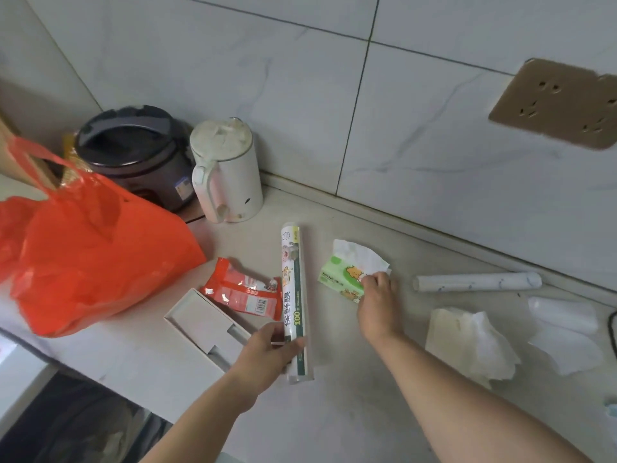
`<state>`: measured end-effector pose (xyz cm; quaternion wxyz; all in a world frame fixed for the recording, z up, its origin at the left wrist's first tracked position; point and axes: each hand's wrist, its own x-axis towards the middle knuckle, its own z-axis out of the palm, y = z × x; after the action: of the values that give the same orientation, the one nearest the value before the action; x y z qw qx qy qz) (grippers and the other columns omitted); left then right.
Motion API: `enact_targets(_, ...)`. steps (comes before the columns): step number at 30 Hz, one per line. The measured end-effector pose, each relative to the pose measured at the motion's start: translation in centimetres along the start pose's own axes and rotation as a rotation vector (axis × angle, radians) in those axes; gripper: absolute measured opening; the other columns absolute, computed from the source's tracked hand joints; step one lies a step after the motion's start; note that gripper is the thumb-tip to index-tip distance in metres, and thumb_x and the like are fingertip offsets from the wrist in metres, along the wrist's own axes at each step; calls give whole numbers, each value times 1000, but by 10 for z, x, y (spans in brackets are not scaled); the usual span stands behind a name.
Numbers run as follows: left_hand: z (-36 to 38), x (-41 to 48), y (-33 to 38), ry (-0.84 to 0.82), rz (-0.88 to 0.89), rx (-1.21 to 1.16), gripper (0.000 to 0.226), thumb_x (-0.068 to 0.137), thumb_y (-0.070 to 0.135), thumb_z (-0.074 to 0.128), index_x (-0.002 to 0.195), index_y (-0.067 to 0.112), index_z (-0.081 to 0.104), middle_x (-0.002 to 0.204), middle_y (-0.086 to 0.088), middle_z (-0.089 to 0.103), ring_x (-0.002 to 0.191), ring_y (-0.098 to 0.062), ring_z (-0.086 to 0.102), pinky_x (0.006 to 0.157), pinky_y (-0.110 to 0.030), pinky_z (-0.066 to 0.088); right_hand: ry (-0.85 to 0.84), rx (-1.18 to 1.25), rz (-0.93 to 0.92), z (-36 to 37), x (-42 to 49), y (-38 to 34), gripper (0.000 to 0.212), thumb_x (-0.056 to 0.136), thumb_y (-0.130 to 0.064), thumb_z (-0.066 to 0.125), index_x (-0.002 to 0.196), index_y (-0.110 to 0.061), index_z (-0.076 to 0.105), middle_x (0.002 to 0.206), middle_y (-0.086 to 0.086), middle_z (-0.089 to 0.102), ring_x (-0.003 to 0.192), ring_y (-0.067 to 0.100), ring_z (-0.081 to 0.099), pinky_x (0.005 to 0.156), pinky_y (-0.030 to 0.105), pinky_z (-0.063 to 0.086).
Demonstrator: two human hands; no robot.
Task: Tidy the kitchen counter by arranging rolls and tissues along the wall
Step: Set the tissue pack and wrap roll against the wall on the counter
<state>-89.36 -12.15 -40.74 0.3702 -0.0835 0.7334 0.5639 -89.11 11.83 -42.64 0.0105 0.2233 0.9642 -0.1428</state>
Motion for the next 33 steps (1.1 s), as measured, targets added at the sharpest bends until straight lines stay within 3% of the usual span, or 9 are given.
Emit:
enact_targets(5, -13, 24, 3, -19, -16, -102, 25, 86, 28, 80, 106, 17, 71, 99, -10, 76, 97, -35, 73, 87, -48, 61, 24, -46, 23, 1, 54, -14, 27, 90, -4, 61, 117, -6, 61, 122, 13, 53, 114, 33, 43, 89, 38, 43)
enact_targets(9, -18, 36, 7, -41, -15, -135, 23, 88, 27, 79, 107, 18, 72, 100, -9, 77, 93, -29, 75, 76, -34, 62, 39, -46, 38, -1, 92, -20, 25, 91, -11, 65, 115, -4, 61, 121, 15, 54, 113, 35, 44, 90, 40, 42)
enact_targets(11, -20, 40, 8, -41, -20, -130, 23, 89, 27, 78, 109, 19, 71, 102, -8, 77, 96, -29, 74, 83, -40, 62, 42, -53, 35, -1, 107, -22, 25, 91, -11, 65, 115, -4, 61, 121, 16, 54, 112, 36, 44, 90, 40, 42)
enact_targets(14, -22, 44, 10, -38, -32, -118, 24, 89, 28, 78, 111, 20, 70, 103, -6, 78, 100, -28, 74, 91, -48, 60, 46, -52, 19, 0, 124, -27, 27, 90, -5, 62, 118, -4, 61, 121, 16, 53, 110, 37, 45, 90, 40, 42)
enact_targets(20, -29, 50, 16, -39, -41, -105, 25, 92, 27, 75, 115, 21, 69, 103, -4, 78, 101, -28, 73, 92, -50, 59, 34, 30, -78, 9, 142, -43, 48, 80, 13, 48, 125, 1, 60, 124, 19, 53, 109, 38, 45, 88, 40, 44)
enact_targets(27, -37, 55, 18, -14, -57, -124, 27, 91, 28, 76, 115, 17, 68, 103, -3, 78, 99, -26, 74, 91, -49, 60, 49, 37, -233, 17, 162, -66, 46, 74, 18, 49, 114, 3, 66, 115, 19, 59, 102, 39, 50, 76, 32, 31)
enact_targets(33, -42, 59, 19, -1, -52, -172, 26, 90, 26, 76, 113, 16, 68, 103, -6, 77, 95, -24, 75, 90, -50, 59, -72, 120, -326, 23, 181, -101, 44, 73, 17, 47, 112, 8, 64, 122, 24, 56, 106, 40, 51, 84, 35, 40)
